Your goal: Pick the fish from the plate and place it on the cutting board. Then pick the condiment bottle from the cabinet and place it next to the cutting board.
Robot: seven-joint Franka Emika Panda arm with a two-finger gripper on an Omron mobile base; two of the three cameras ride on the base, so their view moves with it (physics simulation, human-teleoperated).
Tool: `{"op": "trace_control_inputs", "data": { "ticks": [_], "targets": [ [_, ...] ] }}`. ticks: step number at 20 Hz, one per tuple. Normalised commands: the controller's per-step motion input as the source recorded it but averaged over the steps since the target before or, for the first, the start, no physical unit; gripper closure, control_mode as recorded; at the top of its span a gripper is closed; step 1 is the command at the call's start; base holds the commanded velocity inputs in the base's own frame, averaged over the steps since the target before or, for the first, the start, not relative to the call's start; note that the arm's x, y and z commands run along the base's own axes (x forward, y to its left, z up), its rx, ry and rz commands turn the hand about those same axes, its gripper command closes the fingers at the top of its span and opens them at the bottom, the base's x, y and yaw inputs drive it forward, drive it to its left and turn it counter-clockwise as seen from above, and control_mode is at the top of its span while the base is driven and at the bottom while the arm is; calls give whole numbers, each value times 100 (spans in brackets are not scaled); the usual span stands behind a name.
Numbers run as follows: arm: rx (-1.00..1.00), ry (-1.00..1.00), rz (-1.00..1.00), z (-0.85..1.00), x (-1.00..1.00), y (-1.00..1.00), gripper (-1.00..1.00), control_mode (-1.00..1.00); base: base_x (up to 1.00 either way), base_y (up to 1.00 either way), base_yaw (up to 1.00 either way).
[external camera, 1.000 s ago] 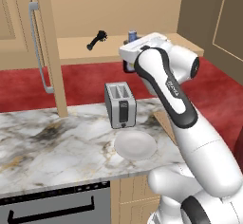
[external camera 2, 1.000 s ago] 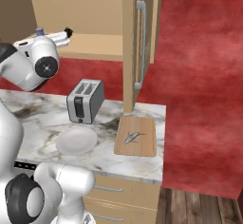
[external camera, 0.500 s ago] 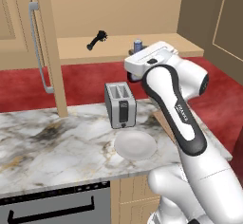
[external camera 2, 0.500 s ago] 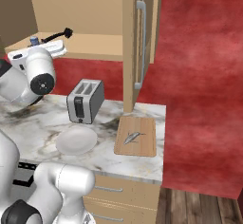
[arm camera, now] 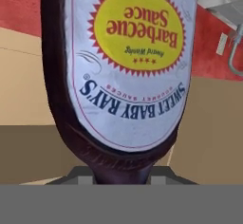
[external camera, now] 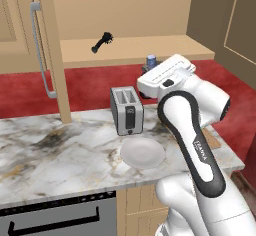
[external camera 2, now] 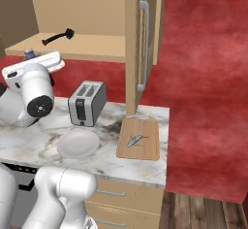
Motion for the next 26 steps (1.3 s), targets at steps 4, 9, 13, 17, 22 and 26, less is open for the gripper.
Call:
{"op": "trace_control_inputs", "data": {
  "ticks": [4,9,13,17,22,26],
  "targets": [
    [0,0,0,-10,-48,0,100,-100,0,0,0],
    [0,0,0,-20,-18,-12,100,-100,0,0,0],
    [0,0,0,-21,-1,-24,100,-100,0,0,0],
    [1,0,0,-25,0,-30,100,-100,0,0,0],
    [1,0,0,-30,0,-29,100,-100,0,0,0],
    [1,-3,0,-35,0,-27,100,-100,0,0,0]
  ]
}}
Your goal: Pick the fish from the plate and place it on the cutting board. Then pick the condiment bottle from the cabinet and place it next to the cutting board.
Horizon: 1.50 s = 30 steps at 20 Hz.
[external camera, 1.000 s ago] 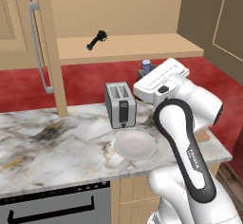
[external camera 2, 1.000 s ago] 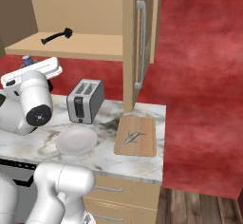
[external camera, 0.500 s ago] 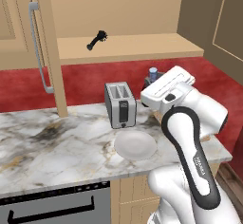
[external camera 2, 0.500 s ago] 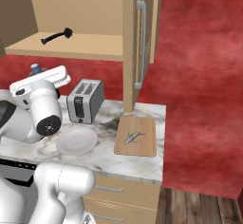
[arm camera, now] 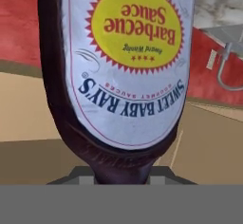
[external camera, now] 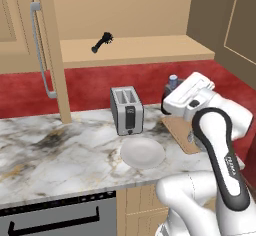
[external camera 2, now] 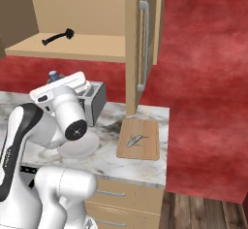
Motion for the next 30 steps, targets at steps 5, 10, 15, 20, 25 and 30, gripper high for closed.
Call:
{"op": "trace_control_inputs", "data": {
  "ticks": [5,10,15,20,25,30],
  "targets": [
    [1,-3,4,-46,0,-6,100,-100,0,0,0],
    [0,-5,5,-63,0,0,100,-100,0,0,0],
    [0,-5,5,-66,0,0,100,-100,0,0,0],
    [2,-6,5,-59,0,0,100,-100,0,0,0],
    [6,-7,4,-44,0,0,100,-100,0,0,0],
    [6,-6,3,-24,0,-8,100,-100,0,0,0]
  ]
}}
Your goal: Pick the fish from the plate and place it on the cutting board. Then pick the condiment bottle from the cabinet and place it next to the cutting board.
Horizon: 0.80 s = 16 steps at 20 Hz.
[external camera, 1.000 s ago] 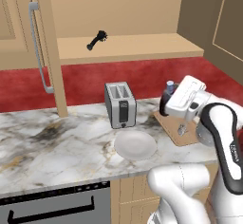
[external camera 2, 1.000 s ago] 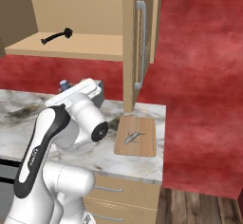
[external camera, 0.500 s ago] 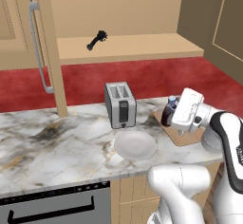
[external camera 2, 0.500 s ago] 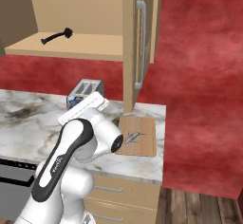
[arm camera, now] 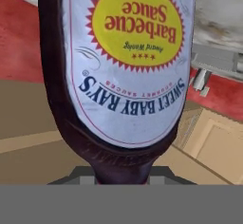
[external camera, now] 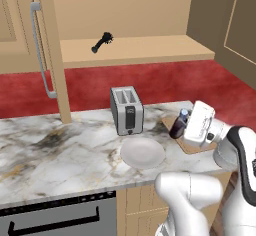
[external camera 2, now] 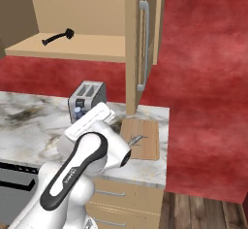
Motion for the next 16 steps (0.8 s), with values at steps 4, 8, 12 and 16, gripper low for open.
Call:
{"op": "trace_control_inputs", "data": {
  "ticks": [4,8,12,16],
  "targets": [
    [6,-3,1,-5,-1,-15,100,-100,0,0,0],
    [5,0,0,0,-3,-17,100,-100,0,0,0],
    [3,0,0,0,-1,-13,100,-100,0,0,0],
    [1,0,1,0,0,-6,100,-100,0,0,0]
  ]
}}
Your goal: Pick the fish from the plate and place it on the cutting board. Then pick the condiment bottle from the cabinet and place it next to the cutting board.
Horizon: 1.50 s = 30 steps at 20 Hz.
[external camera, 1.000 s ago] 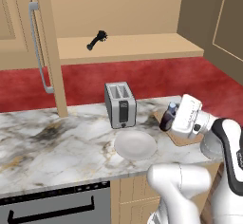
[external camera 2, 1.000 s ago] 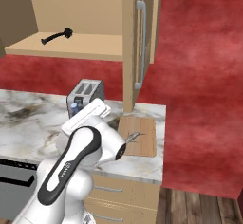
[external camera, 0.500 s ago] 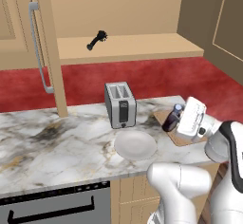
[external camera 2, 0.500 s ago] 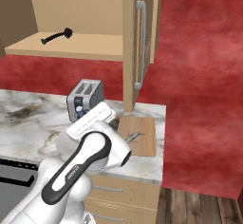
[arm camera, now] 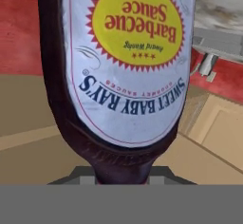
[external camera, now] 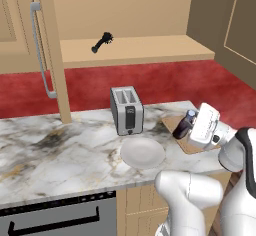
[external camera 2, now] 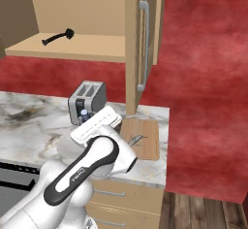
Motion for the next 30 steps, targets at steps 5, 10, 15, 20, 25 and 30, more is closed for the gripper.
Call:
{"op": "trace_control_inputs", "data": {
  "ticks": [5,10,15,20,25,30],
  "targets": [
    [0,0,4,0,0,0,100,-100,0,0,0],
    [-2,4,5,0,-5,0,100,-100,0,0,0],
    [-6,7,5,0,-17,-3,100,-100,0,0,0],
    [-11,13,4,0,-27,-2,100,-100,0,0,0],
    [-11,15,4,0,-36,-3,100,-100,0,0,0],
    [-9,19,4,-10,-40,-1,100,-100,0,0,0]
  ]
}}
